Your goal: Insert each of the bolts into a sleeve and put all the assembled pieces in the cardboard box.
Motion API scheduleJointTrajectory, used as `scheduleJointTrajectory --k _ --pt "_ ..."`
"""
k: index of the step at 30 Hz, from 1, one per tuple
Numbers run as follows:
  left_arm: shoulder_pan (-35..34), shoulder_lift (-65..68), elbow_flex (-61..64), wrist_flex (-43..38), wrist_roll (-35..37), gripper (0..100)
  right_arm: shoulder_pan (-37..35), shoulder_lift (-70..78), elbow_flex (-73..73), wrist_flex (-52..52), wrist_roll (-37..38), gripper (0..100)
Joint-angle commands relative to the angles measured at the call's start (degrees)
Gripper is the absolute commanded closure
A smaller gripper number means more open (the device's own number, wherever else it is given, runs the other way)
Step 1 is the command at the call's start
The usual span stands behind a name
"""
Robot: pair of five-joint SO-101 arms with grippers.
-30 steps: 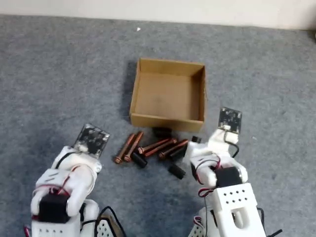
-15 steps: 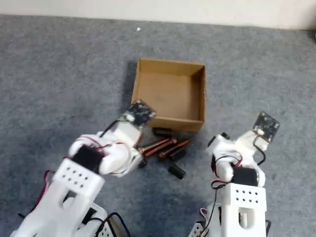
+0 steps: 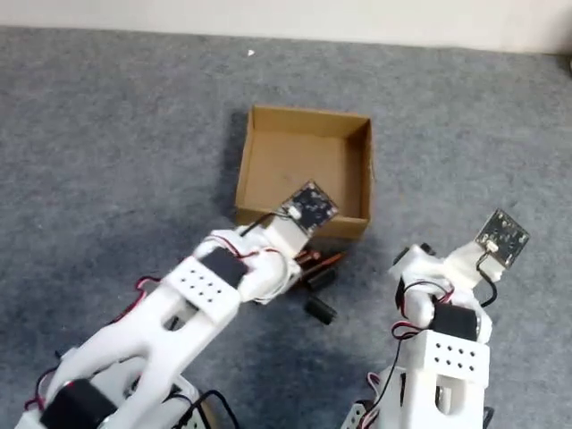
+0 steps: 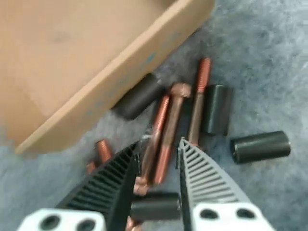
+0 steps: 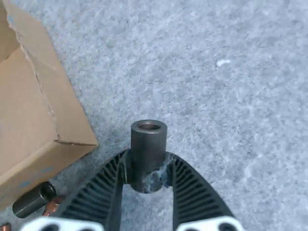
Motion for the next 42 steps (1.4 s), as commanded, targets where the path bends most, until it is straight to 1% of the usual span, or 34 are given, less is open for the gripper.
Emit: scheduleJointTrajectory --k 1,12,21,28,34,36,38,41,42 --pt "3.30 4.00 -6.46 -2.81 0.70 87 0.75 -1.54 -2.59 -1.45 -0.70 99.4" --pt "4.09 21.41 -17.19 -2.73 0.70 87 0.48 -1.54 -2.42 -1.45 -0.70 99.4" --pt "4.00 26.86 -19.21 -2.64 0.44 87 0.48 -1.54 -2.24 -1.45 -0.70 99.4" --pt "4.18 29.32 -22.37 2.11 0.44 87 0.48 -1.54 -2.24 -1.45 -0.70 99.4" --pt "4.18 36.88 -31.87 9.93 0.44 87 0.48 -1.54 -2.15 -1.45 -0.70 99.4" --pt "4.18 38.55 -33.27 11.08 0.53 88 0.48 -1.54 -2.15 -1.45 -0.70 99.4" --pt "4.18 38.73 -33.45 10.99 0.62 90 0.48 -1.54 -2.15 -1.45 -0.70 99.4" --pt "4.26 38.55 -33.36 10.81 0.62 99 0.48 -1.54 -2.15 -1.45 -0.70 99.4" --pt "4.53 38.55 -33.36 10.81 0.62 100 0.48 -1.54 -2.15 -1.45 -0.70 99.4"
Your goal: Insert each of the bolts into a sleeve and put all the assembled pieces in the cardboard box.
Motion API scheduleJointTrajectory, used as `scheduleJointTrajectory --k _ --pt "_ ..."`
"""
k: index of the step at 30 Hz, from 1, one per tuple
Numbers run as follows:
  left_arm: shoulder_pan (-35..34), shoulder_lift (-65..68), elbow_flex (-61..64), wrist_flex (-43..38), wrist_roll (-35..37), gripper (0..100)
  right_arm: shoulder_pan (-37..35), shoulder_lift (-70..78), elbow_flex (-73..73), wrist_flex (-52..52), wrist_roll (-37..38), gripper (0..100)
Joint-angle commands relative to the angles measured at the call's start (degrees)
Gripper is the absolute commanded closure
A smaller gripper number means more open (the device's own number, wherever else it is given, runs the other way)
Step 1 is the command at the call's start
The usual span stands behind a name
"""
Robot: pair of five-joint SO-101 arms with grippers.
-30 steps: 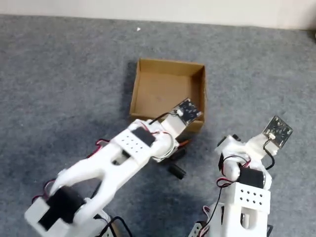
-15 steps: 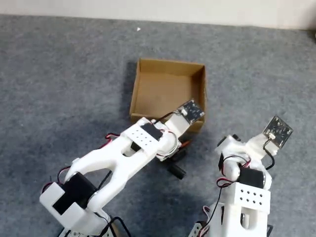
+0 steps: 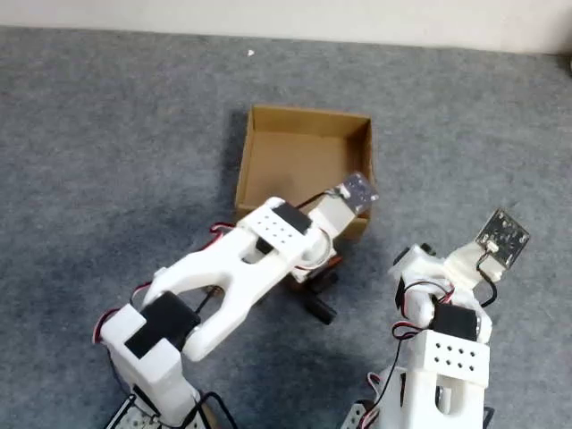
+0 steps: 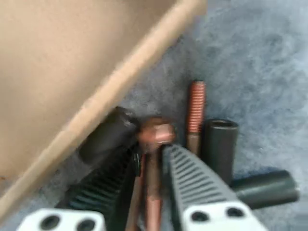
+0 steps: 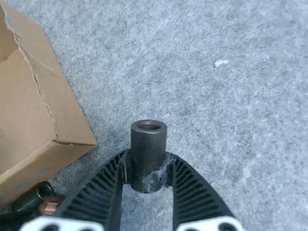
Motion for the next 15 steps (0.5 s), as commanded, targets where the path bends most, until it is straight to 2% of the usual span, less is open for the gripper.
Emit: scheduleJointTrajectory --k 1,11,15 --pt "1.27 -0.04 -1.63 0.35 0.53 99 0.48 -1.54 -2.15 -1.45 -0.70 99.4" --pt "1.54 -1.01 -1.54 1.05 0.53 100 0.48 -1.54 -2.15 -1.45 -0.70 99.4" --pt "1.54 -7.34 1.10 2.20 0.53 100 0.48 -1.54 -2.15 -1.45 -0.70 99.4"
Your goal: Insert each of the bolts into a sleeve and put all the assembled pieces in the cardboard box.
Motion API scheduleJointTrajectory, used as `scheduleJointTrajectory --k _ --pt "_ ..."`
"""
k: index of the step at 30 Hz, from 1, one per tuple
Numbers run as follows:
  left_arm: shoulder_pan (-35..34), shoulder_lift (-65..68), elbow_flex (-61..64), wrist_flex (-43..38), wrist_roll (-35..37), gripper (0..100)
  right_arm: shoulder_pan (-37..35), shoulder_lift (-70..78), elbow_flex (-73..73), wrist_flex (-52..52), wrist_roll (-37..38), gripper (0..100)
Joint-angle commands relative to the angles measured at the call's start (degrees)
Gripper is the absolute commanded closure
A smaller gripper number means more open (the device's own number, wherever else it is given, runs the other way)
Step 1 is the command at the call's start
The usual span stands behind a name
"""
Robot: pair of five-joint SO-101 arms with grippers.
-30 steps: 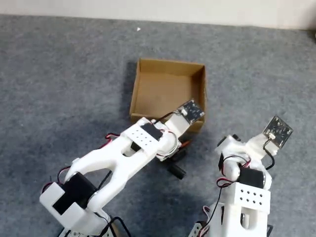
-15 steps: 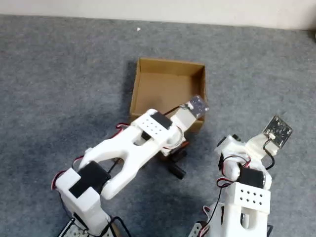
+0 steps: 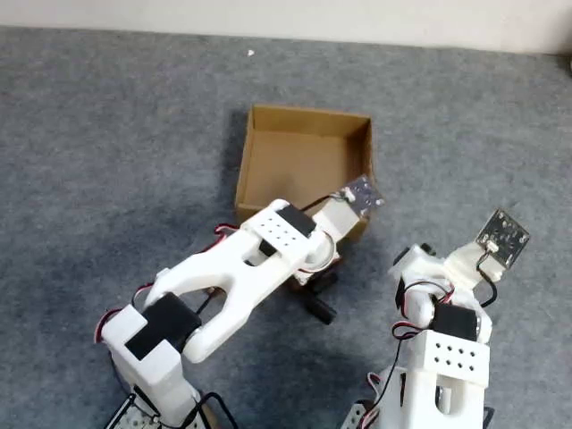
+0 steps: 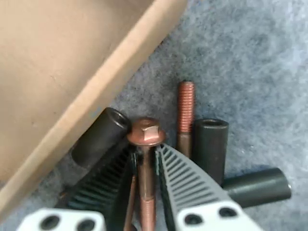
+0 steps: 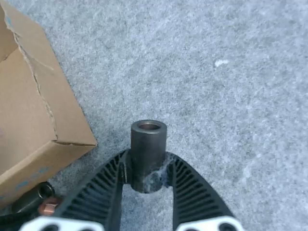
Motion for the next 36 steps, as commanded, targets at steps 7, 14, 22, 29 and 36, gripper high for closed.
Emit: scheduleJointTrajectory --k 7,14,22,29,36 --pt "0.92 -26.59 15.25 -4.40 0.44 100 0.48 -1.54 -2.15 -1.45 -0.70 99.4" --pt "0.13 -47.08 23.08 -5.01 0.62 100 0.40 -1.63 -2.59 -1.27 -0.70 99.4" --pt "-8.04 -68.88 25.27 -5.01 6.68 100 -7.96 -1.63 -5.05 -1.54 -0.26 99.4" --pt "-9.45 -80.48 25.27 -5.19 9.23 100 -17.54 -1.63 -12.53 -1.54 -0.09 99.4" --pt "-15.16 -85.58 25.27 -9.85 15.65 100 -25.54 -6.20 -14.02 -6.64 9.76 99.4"
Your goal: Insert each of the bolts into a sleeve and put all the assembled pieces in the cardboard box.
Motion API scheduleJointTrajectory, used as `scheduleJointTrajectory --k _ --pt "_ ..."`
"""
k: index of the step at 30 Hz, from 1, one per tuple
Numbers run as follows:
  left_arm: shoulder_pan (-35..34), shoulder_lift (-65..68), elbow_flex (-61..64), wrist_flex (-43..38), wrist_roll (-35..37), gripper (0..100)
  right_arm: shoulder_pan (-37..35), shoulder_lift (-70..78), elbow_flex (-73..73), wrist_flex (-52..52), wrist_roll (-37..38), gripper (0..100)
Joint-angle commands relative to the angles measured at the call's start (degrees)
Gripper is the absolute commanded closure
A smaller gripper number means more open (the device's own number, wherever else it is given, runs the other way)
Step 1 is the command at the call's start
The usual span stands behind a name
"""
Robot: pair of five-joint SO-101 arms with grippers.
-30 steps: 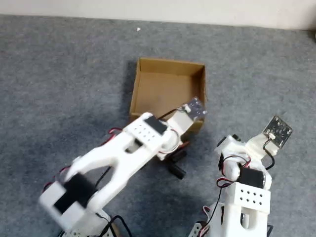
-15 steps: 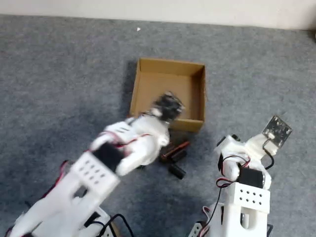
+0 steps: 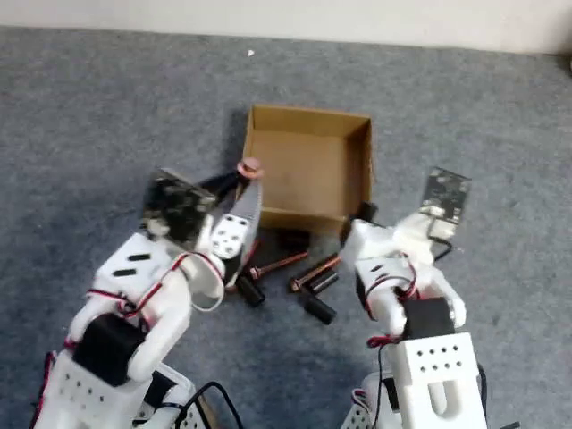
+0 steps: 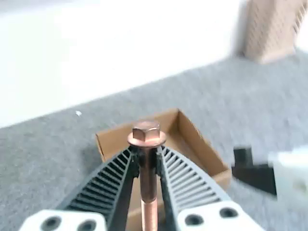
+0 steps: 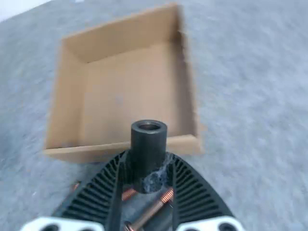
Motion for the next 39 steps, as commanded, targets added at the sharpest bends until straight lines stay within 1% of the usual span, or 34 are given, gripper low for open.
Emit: scheduleJointTrajectory --k 1,3,7,12,15,19,24,28,30,32,36,39 --pt "-4.26 -3.12 -0.57 -4.84 5.01 100 -3.30 -6.20 -3.03 -4.70 3.96 99.4" --pt "-4.97 -3.38 -0.57 -5.71 7.21 100 -4.97 -10.07 -0.66 -4.97 5.27 99.4" --pt "-4.79 -3.47 -0.57 -7.47 10.55 100 -11.21 -17.10 4.44 -5.23 9.85 99.4" --pt "-4.44 -3.47 -0.57 -11.08 13.98 100 -16.48 -26.42 15.60 -15.43 17.85 99.4" --pt "-3.74 -3.47 -0.57 -11.69 15.74 100 -19.56 -33.10 23.78 -21.85 23.12 99.4" --pt "-0.92 -3.47 -0.57 -11.69 16.00 99 -22.37 -40.66 31.96 -25.71 27.78 99.4" --pt "4.18 -3.21 1.01 -12.48 15.82 99 -23.08 -39.43 35.56 -25.80 27.78 99.4" --pt "6.64 -3.03 7.60 -20.75 15.65 99 -22.99 -40.22 35.74 -25.80 27.78 99.4" --pt "6.90 -3.03 11.47 -25.93 15.65 99 -22.73 -40.22 35.65 -25.80 27.78 99.4" --pt "6.90 -3.03 13.93 -28.92 15.65 99 -22.73 -40.22 35.65 -25.80 27.78 99.4" --pt "6.90 -3.47 15.52 -29.10 15.65 99 -22.11 -40.22 35.56 -25.89 27.78 99.4" --pt "6.90 -3.47 16.92 -29.10 15.65 99 -19.65 -40.22 35.56 -27.30 27.69 99.4"
